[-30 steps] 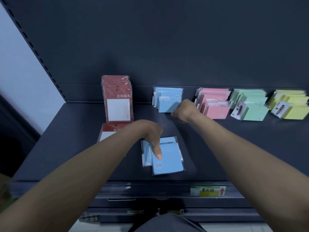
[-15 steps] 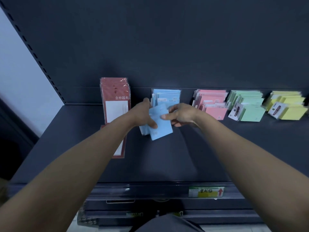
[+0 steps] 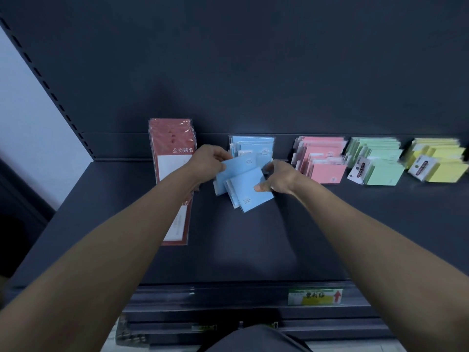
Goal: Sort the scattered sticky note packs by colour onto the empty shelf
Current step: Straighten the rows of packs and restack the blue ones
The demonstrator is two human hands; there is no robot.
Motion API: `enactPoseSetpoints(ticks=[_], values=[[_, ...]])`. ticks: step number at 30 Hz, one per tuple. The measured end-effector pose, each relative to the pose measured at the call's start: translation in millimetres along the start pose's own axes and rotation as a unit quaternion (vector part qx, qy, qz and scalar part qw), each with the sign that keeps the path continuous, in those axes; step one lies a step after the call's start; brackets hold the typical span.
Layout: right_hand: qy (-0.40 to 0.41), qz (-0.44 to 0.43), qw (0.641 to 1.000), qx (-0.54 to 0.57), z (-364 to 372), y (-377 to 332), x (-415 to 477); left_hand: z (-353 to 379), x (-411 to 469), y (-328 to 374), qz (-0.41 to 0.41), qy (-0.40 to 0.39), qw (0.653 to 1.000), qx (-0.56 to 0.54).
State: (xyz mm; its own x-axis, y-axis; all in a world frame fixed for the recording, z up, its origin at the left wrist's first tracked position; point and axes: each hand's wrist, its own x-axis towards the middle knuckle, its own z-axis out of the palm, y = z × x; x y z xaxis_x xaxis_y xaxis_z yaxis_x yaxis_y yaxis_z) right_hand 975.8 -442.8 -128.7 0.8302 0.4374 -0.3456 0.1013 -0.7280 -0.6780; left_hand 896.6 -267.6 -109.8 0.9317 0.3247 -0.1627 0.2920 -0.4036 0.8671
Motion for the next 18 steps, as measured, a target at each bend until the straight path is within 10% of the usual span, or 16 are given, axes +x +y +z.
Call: enactPoseSetpoints(ticks=[18], values=[[-0.135,0.060,0.988,-0.041,-10,2,-1,-6,9,-2,0.028,0.169,0.985,-0.027]])
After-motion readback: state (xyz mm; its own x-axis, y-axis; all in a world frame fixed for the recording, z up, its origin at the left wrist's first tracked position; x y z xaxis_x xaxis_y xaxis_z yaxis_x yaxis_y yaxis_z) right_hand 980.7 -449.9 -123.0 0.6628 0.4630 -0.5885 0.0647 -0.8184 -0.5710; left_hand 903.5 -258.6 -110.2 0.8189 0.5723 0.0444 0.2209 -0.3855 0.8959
